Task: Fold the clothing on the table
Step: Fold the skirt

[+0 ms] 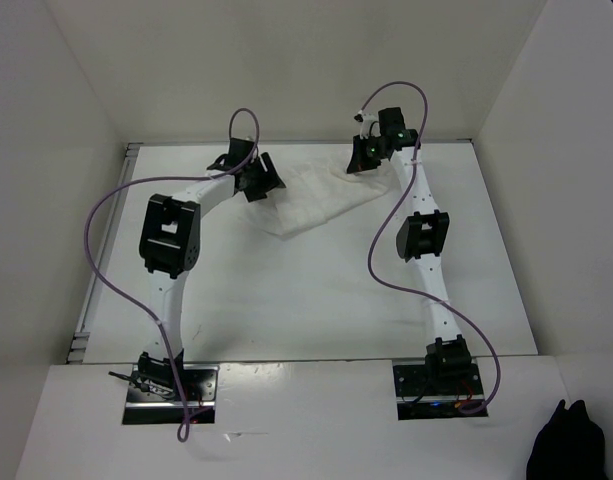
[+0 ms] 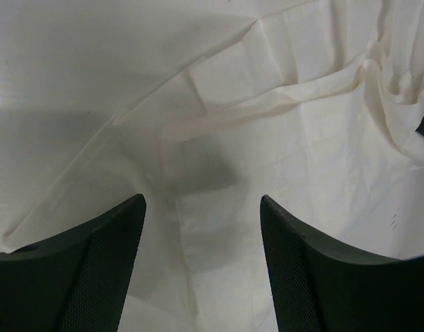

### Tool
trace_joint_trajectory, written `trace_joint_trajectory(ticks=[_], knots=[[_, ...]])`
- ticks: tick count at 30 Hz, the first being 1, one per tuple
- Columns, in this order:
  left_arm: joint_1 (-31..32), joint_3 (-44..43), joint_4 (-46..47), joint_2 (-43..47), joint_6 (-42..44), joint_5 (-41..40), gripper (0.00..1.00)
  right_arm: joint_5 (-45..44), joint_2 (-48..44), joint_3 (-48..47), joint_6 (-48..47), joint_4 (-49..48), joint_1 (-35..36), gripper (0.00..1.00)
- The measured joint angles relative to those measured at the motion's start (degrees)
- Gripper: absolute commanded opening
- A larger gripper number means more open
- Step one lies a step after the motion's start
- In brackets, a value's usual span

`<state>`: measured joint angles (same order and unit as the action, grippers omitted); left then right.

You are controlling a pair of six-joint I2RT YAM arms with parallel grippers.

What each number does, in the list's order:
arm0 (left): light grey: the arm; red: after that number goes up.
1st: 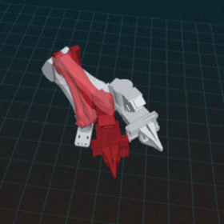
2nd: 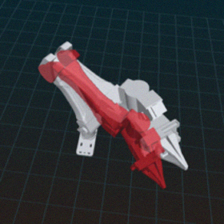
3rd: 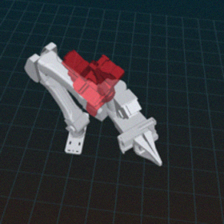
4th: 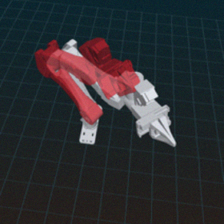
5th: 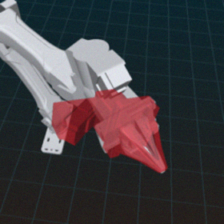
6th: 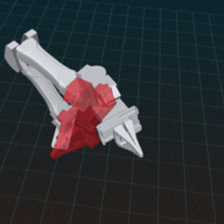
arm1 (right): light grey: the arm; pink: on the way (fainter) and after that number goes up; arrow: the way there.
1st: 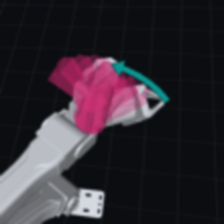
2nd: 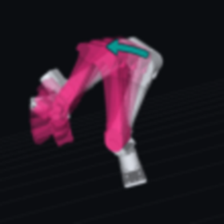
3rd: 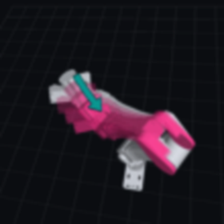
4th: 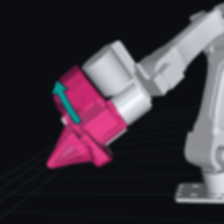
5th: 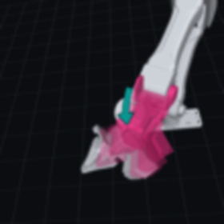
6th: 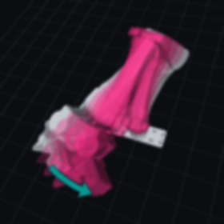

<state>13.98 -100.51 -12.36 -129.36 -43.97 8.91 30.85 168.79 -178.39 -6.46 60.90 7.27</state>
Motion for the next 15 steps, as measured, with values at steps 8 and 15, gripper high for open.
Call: trace_joint_trajectory(ticks=[8, 15], knots=[[0.61, -4.98, -0.50, -1.86, -0.31, -0.09, 0.51, 0.20, 0.00, 0.00, 0.00, 0.02, 0.00, 0.00], [1.16, -5.05, -0.55, -2.12, -0.52, -0.07, 0.05, 0.17, 0.00, 0.00, 0.00, 0.02, 0.00, 0.00]])
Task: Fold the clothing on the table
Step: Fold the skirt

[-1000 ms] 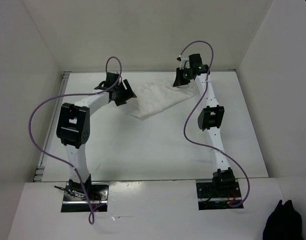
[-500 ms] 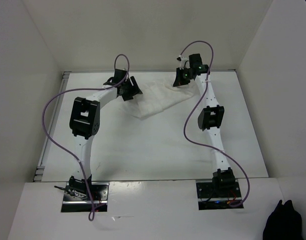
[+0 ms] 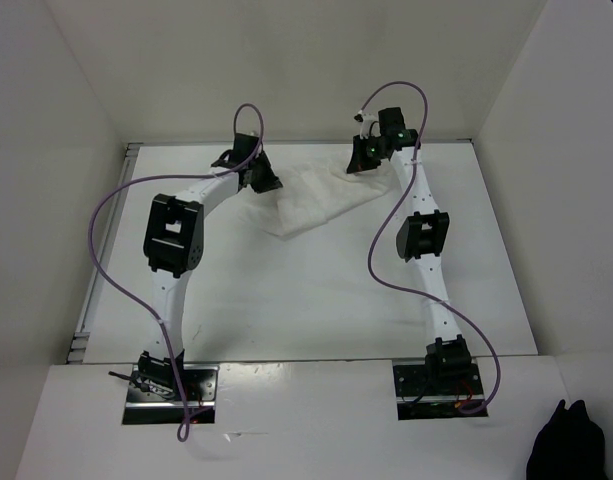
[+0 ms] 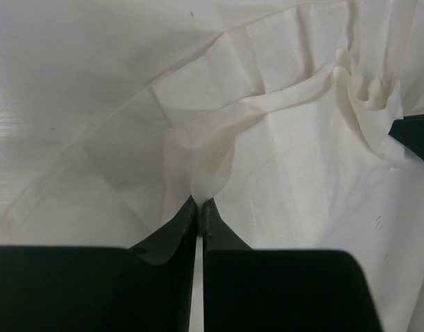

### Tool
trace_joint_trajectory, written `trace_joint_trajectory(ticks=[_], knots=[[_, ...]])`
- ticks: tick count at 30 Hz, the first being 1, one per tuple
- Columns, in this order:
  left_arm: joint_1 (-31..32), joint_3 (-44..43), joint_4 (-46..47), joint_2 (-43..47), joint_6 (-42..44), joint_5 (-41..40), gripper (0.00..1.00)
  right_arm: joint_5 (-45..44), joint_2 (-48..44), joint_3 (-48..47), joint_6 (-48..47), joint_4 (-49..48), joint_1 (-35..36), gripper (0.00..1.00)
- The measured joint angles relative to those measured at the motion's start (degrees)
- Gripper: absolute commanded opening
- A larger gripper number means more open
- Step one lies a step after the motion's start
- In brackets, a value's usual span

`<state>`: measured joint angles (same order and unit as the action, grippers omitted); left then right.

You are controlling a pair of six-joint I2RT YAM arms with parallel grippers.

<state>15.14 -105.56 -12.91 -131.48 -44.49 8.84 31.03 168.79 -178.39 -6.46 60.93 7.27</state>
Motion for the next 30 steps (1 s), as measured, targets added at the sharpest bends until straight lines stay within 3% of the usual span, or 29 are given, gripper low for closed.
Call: trace_joint_trajectory(ticks=[2, 13, 19, 22, 26, 30], knots=[[0.04, 0.02, -0.02, -0.04, -0.24, 0.00, 0.00, 0.00, 0.00, 0.00, 0.00, 0.00, 0.00, 0.00], [0.07, 8.68, -3.85, 4.20, 4.76, -1.16, 0.00, 1.42, -4.63, 2.38, -3.74, 7.52, -0.24, 0.00], [0.28, 15.63, -7.32, 15.93, 10.10, -1.07, 0.00, 2.69, -21.31, 24.70, -5.22, 9.57, -0.68, 0.00], [0.72, 18.23, -7.80, 21.03, 12.37, -0.37, 0.00, 2.89, -35.10, 44.37, -4.33, 6.38, -0.57, 0.00], [2.03, 23.74, -8.48, 27.36, 14.60, 0.85, 0.00, 1.64, -59.21, 78.84, -0.74, -3.45, 1.25, 0.00], [4.17, 32.17, -10.54, 34.60, 15.85, 2.19, 0.00, -0.68, -79.14, 100.76, 1.57, -11.72, 5.40, 0.00]])
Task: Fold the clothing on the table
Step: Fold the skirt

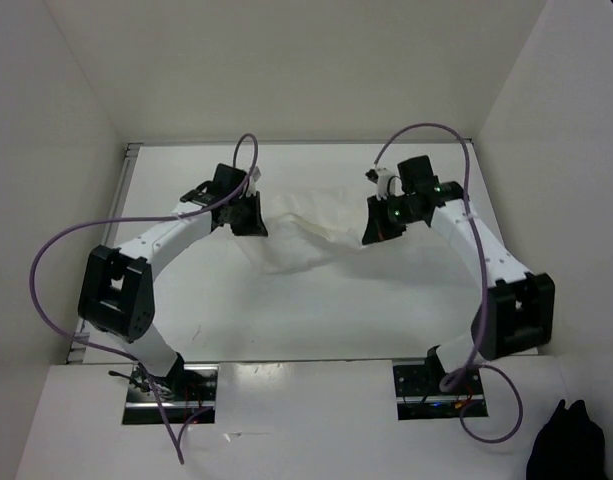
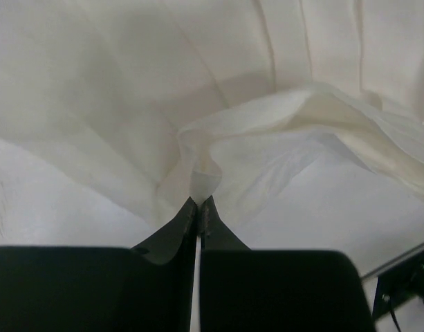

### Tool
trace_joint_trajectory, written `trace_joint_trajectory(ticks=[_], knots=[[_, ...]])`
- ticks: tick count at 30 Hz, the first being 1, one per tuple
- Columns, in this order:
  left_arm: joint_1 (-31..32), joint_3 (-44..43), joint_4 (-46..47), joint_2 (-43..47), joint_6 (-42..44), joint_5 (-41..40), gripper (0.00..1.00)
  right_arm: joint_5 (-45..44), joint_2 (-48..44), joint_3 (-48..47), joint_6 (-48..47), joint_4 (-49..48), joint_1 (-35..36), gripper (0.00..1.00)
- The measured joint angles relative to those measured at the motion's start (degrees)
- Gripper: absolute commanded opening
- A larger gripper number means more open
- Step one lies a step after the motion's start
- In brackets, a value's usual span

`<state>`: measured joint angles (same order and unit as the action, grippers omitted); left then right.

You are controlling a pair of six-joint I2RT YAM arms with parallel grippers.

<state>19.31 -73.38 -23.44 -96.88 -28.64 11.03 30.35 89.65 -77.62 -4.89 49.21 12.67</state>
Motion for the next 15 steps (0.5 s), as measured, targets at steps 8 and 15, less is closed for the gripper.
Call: trace_joint_trajectory(ticks=[8, 15], knots=[[5.14, 10.78, -9.77, 20.81, -0.35, 1.62, 0.00, -2.58, -25.07, 18.12, 2.36, -4.35, -4.79, 0.00], [6.34, 11.04, -12.57, 33.31, -1.62, 4.15, 0.02, -2.99, -27.58, 19.04, 5.25, -9.57, -7.23, 0.00]])
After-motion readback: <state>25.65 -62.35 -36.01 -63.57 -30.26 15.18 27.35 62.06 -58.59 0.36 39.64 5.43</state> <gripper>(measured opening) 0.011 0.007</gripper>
